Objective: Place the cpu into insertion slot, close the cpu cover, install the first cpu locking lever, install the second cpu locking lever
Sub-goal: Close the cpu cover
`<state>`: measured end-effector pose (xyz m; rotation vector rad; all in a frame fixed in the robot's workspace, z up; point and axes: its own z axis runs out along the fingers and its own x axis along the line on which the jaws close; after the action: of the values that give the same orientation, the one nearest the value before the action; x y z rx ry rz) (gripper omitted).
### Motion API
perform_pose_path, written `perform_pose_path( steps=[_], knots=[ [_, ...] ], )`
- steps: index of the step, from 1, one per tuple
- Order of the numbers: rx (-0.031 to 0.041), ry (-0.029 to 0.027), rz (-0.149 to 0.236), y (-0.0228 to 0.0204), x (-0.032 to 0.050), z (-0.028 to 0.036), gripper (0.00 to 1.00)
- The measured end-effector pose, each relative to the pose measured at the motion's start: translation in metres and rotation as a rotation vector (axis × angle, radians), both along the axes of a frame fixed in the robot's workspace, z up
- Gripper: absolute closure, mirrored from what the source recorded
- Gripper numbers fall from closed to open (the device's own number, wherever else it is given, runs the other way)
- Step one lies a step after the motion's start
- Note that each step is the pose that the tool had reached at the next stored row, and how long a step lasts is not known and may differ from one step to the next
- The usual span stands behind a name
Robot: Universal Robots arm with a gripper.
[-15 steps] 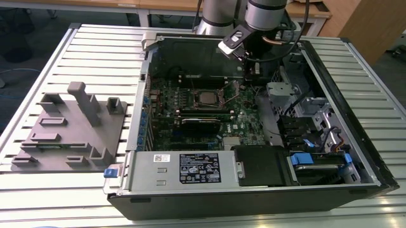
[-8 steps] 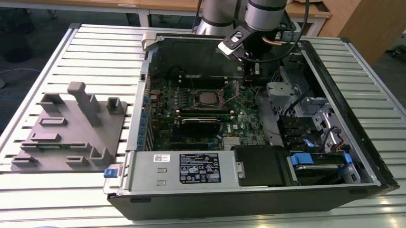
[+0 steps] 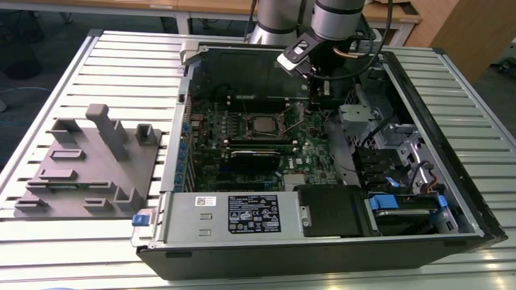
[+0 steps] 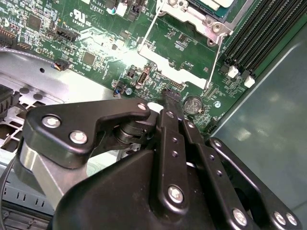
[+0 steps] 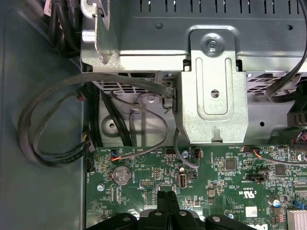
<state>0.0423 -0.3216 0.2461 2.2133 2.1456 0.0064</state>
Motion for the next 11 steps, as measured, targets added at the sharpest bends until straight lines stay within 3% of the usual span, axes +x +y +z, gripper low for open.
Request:
perform_pose_path(
  steps=[2,5,11],
  knots=[
    [0.0001,0.0011,0.0,0.0,0.0,-0.0001,0.9],
    [-0.0022,0.0127,0.0,0.0,0.0001,-0.0002,0.9],
    [-0.0034,0.0205,0.0,0.0,0.0001,-0.0003,0.9]
  ],
)
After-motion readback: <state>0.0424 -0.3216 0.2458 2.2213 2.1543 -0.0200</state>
